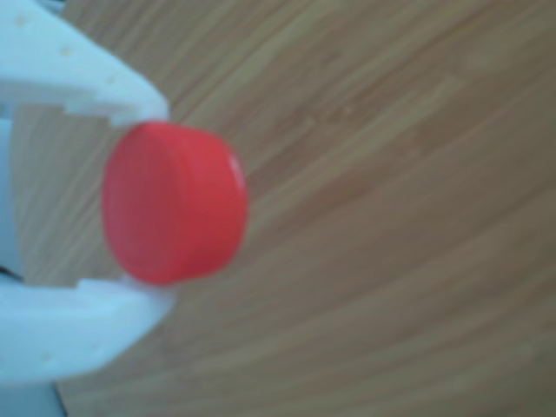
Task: Grasp a red cap and put it in the cup.
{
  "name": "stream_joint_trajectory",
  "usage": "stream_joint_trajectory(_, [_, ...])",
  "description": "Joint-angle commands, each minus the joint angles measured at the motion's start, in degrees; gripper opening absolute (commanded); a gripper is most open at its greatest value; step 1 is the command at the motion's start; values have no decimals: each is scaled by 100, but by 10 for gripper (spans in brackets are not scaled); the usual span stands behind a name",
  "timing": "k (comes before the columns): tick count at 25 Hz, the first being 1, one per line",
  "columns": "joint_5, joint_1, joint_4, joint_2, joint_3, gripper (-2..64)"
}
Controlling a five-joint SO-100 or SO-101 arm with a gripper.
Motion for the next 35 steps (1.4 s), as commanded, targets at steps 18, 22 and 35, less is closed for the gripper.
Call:
stream_joint_trajectory(18, [650, -2602, 782, 2470, -360, 91])
stream_joint_trajectory(22, [677, -3006, 853, 2742, -316, 92])
stream_joint_trajectory(35, [677, -3823, 650, 3023, -290, 95])
